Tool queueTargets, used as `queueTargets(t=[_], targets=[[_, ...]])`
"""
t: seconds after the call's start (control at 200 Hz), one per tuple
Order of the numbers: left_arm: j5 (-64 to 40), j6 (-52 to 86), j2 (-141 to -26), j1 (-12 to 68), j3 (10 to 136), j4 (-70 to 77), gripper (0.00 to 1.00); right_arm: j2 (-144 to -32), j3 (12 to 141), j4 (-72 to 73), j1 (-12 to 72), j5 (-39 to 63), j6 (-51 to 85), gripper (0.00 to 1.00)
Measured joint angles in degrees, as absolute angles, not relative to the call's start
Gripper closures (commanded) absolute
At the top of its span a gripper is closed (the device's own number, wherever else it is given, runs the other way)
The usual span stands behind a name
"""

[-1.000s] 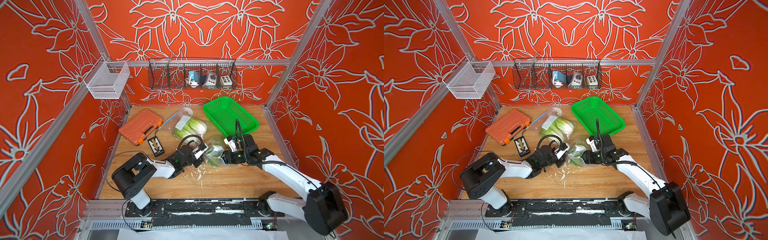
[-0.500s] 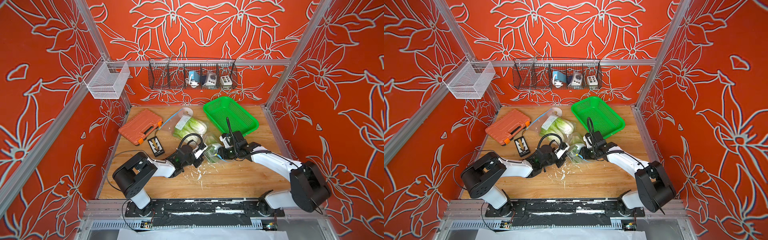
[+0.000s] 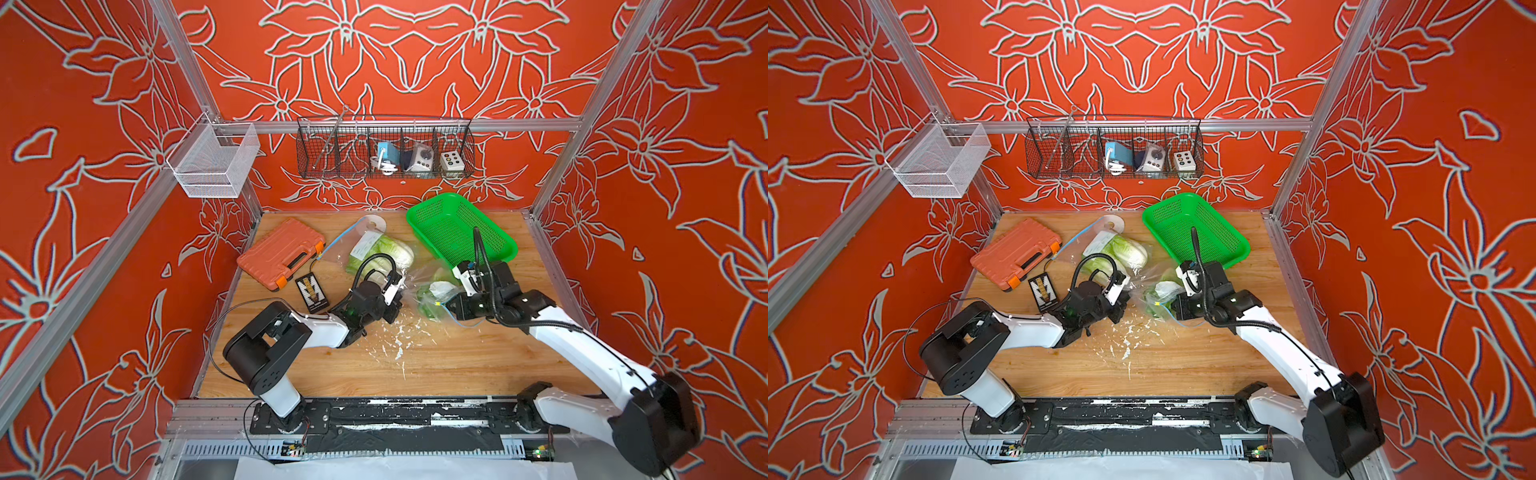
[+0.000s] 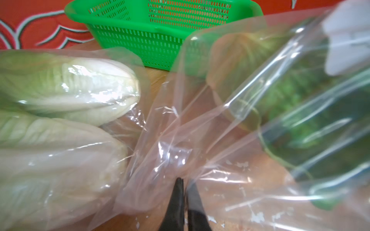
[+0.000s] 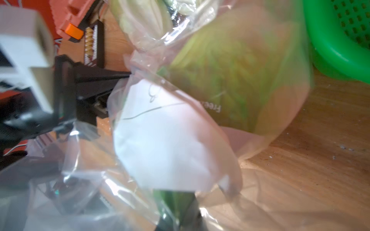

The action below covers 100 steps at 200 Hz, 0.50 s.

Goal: Open the zip-top bag and take out the chinese cabbages
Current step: Pick up the Chinese cabbage from the zipper food storage bag.

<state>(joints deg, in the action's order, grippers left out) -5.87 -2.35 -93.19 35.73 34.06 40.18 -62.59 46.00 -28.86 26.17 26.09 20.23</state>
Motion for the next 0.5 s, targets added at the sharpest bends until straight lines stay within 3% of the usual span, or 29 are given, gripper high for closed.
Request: queueTargets(t=[0.175, 0.39, 0.5], targets=[[-3.4, 0.5, -94.3, 33.1, 35.0, 38.1, 1.00, -55.5, 46.0, -33.1, 23.3, 33.8, 19.0, 1.00], [-2.6, 3.1, -95.4, 30.9, 34.7, 36.1, 1.00, -54.3, 46.9, -37.9, 21.2, 37.8, 17.9, 1.00], [-2.7, 4.1, -94.0, 30.8, 32.3, 38.5, 0.55, -56.2, 48.1, -38.7, 21.1, 37.4, 16.5, 1.00]])
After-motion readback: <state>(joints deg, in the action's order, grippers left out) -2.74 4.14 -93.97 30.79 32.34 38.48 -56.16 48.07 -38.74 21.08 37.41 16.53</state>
